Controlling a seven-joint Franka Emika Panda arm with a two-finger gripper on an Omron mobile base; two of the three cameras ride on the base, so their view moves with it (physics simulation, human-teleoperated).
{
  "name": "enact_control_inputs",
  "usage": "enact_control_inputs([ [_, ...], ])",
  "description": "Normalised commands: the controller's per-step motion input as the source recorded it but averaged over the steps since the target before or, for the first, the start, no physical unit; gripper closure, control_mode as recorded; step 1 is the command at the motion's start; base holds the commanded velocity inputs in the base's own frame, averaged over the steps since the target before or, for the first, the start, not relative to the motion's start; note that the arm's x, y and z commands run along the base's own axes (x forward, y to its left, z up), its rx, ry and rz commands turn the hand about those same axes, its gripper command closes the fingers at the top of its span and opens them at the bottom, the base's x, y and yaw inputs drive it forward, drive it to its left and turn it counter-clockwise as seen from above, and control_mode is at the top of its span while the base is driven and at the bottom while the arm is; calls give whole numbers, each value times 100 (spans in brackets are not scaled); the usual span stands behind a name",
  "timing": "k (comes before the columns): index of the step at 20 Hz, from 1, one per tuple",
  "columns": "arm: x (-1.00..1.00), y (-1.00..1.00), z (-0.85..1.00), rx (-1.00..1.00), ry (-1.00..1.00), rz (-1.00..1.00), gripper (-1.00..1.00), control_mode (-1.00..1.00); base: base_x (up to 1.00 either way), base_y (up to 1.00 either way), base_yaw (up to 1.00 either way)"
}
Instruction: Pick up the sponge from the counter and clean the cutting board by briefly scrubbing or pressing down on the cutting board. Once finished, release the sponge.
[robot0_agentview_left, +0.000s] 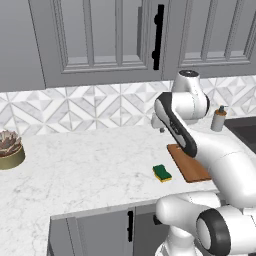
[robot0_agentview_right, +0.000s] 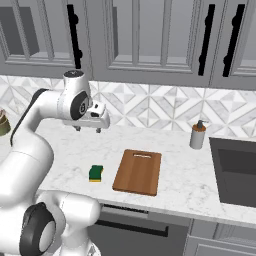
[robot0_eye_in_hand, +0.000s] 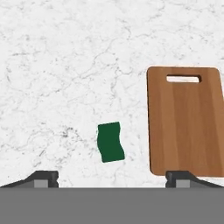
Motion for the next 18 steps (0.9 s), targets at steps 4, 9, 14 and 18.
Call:
enact_control_inputs([
  [4,-1,0,-60,-1,0,2,-100,-100,0,0,0],
  [9,0,1,-57,0,0,0,-100,-100,0,0,0],
  [14,0,0,-53,0,1,0,-100,-100,0,0,0],
  [18,0,0,-44,0,2,0,-100,-100,0,0,0],
])
